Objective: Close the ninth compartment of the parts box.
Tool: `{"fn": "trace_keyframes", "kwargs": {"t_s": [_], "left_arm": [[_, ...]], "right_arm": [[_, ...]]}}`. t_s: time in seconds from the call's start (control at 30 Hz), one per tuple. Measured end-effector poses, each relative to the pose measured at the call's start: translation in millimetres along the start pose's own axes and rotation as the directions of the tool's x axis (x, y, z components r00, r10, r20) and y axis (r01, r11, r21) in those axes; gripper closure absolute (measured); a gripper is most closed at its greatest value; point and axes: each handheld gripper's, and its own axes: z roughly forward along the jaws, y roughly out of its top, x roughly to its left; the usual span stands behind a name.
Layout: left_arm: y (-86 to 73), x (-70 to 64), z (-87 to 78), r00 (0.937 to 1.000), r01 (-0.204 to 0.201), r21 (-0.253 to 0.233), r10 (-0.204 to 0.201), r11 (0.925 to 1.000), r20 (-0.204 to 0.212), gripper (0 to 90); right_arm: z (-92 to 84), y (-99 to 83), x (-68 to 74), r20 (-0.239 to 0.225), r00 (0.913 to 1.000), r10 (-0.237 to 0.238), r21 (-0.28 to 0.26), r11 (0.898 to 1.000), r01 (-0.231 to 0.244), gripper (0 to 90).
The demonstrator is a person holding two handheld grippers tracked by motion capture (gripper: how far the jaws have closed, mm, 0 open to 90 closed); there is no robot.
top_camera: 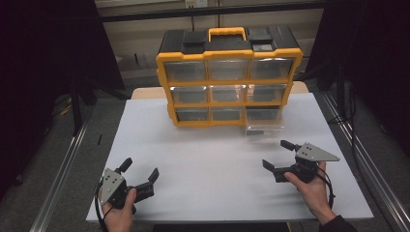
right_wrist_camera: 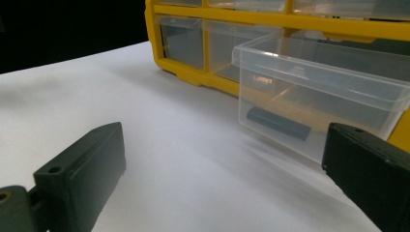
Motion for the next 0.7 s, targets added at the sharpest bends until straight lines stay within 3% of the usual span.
{"fn": "trace_keyframes", "kwargs": {"t_s": [0.53, 0.7], "left_arm": [[-0.6, -0.1, 2.1, 1.0, 0.006, 0.0, -0.006, 1.0, 0.008, 2.3], [-0.8, -0.7, 3.0, 0.9999, 0.009, 0.0, -0.009, 1.0, 0.006, 2.3]], "right_arm": [[32.6, 12.8, 1.5, -0.042, 0.9991, 0.007, -0.006, 1.0, -0.007, 3.1], [41.2, 19.9, 3.4, -0.057, 0.9983, -0.012, -0.006, 1.0, 0.012, 4.0]]}}
